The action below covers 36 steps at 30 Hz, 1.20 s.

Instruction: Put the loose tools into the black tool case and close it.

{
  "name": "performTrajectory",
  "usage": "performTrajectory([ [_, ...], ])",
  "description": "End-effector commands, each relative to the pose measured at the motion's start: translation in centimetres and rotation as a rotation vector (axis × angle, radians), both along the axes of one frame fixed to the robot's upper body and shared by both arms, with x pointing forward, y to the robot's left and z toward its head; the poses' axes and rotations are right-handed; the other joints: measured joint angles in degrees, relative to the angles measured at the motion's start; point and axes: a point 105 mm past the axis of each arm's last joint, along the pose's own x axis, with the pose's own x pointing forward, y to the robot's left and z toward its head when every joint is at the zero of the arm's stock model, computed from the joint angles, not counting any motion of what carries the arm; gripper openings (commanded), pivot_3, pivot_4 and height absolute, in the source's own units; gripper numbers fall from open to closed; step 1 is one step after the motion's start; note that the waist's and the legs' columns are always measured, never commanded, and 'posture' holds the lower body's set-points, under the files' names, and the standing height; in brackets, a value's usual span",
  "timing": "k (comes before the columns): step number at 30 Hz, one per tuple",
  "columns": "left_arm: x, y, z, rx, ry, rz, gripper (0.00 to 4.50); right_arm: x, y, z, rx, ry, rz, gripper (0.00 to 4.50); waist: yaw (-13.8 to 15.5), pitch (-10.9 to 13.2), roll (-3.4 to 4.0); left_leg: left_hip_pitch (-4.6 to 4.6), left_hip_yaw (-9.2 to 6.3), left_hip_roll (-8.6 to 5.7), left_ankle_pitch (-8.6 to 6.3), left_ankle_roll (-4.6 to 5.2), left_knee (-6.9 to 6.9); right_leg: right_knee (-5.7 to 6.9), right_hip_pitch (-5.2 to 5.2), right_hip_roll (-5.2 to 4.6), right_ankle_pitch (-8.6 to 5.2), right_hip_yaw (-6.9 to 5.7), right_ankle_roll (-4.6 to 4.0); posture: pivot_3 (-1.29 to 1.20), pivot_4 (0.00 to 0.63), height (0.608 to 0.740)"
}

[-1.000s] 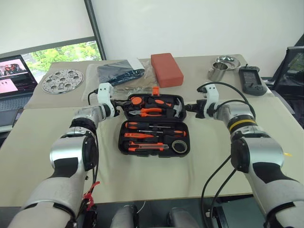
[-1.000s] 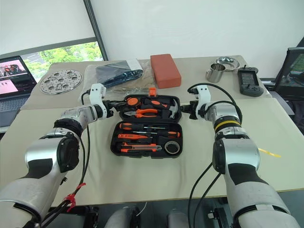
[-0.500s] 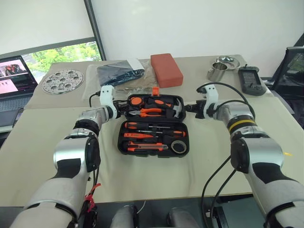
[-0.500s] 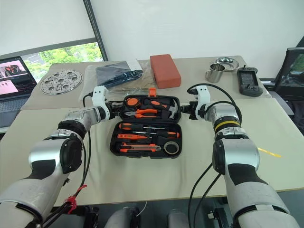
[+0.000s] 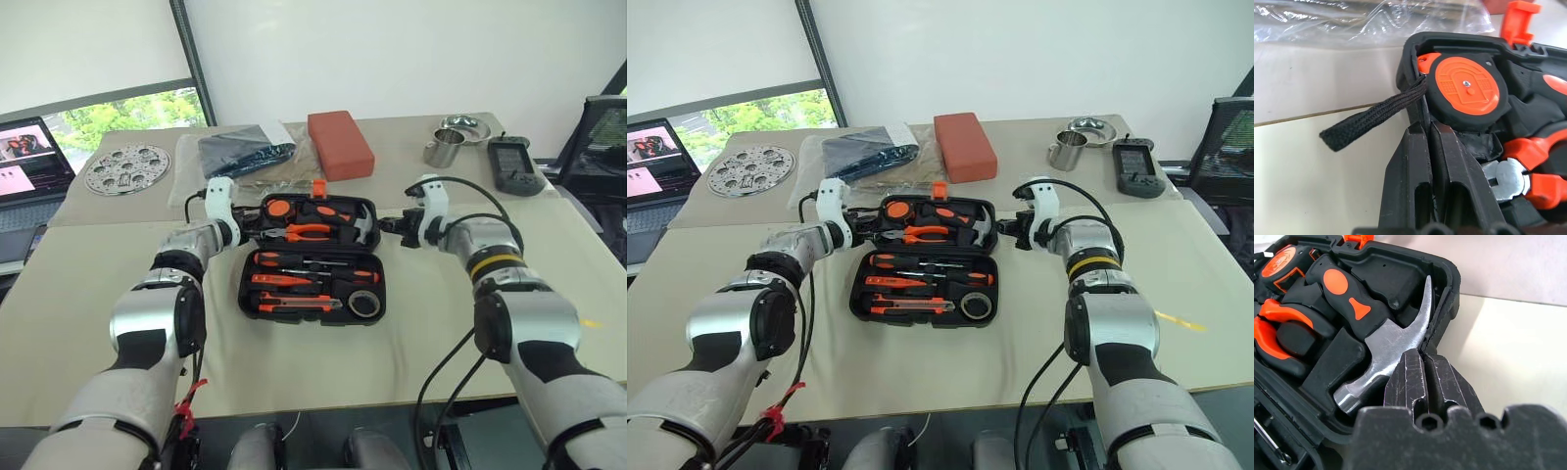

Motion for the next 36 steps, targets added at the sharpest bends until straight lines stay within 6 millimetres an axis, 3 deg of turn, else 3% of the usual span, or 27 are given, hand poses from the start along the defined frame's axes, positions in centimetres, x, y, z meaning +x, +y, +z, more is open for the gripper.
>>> performTrajectory([
  [1,0.1,0.0,3.4,-0.020,-0.180,-0.109,0.01,0.4,0.6,3.5,0.062,-0.193,0.058,0.00,0.01,0.00,0.00,-0.01,0.02,0.00,0.00,0.00,0.00,0.00,0.00,-0.01,0.00,0.00,0.00,0.00,0.150,0.740],
  [6,-0.3,0.6,4.4,-0.006,-0.274,-0.164,0.01,-0.4,0.9,4.7,0.092,-0.308,0.130,0.00,0.11,0.04,0.00,-0.13,0.10,0.00,0.00,0.00,0.01,0.00,-0.03,0.00,0.00,-0.04,0.00,0.00,0.150,0.740],
  [11,-0.8,1.0,7.1,0.076,-0.508,-0.207,0.01,-2.1,1.4,5.3,0.064,-0.452,0.209,0.00,0.32,0.05,-0.01,-0.26,0.06,-0.01,0.00,0.01,0.00,0.02,-0.04,0.00,0.00,-0.06,0.00,0.00,0.150,0.740],
  [17,-2.0,1.3,8.8,0.212,-0.726,-0.259,0.01,-5.8,1.6,4.7,-0.097,-0.678,0.340,0.00,0.46,0.06,-0.02,-0.30,0.04,0.00,0.00,0.00,-0.01,-0.05,-0.05,0.02,0.00,-0.06,0.00,0.00,0.150,0.740],
  [22,-3.2,0.9,8.0,0.366,-0.827,-0.338,0.01,-7.5,1.6,4.5,-0.182,-0.757,0.394,0.00,0.55,0.07,-0.03,-0.27,0.04,0.00,-0.01,0.02,-0.01,-0.08,-0.03,0.00,0.00,-0.04,0.00,0.00,0.150,0.740],
  [27,-3.7,0.9,6.9,0.440,-0.853,-0.342,0.01,-7.3,1.2,5.8,-0.174,-0.801,0.349,0.00,1.38,0.07,-0.04,-0.18,-0.05,-0.01,-0.06,0.10,0.03,-0.10,0.06,-0.01,0.00,-0.03,0.00,0.00,0.150,0.740],
  [32,-3.7,1.0,6.2,0.446,-0.842,-0.322,0.01,-7.2,0.6,5.6,-0.175,-0.780,0.335,0.00,2.23,0.07,-0.04,-0.18,-0.08,-0.01,-0.11,0.20,0.09,-0.09,0.07,-0.03,0.00,0.00,0.00,0.00,0.150,0.740],
  [35,-3.6,1.4,5.9,0.449,-0.832,-0.300,0.01,-7.2,-0.2,6.4,-0.079,-0.728,0.291,0.00,2.56,0.07,-0.04,-0.22,-0.08,-0.02,-0.13,0.23,0.11,-0.07,0.08,-0.04,0.01,-0.01,0.00,0.00,0.150,0.740],
  [36,-3.6,1.5,5.9,0.451,-0.829,-0.291,0.00,-7.4,-0.4,6.7,-0.057,-0.709,0.294,0.29,2.64,0.07,-0.04,-0.24,-0.09,-0.02,-0.13,0.24,0.11,-0.05,0.08,-0.05,0.00,0.00,0.00,0.00,0.150,0.740],
])
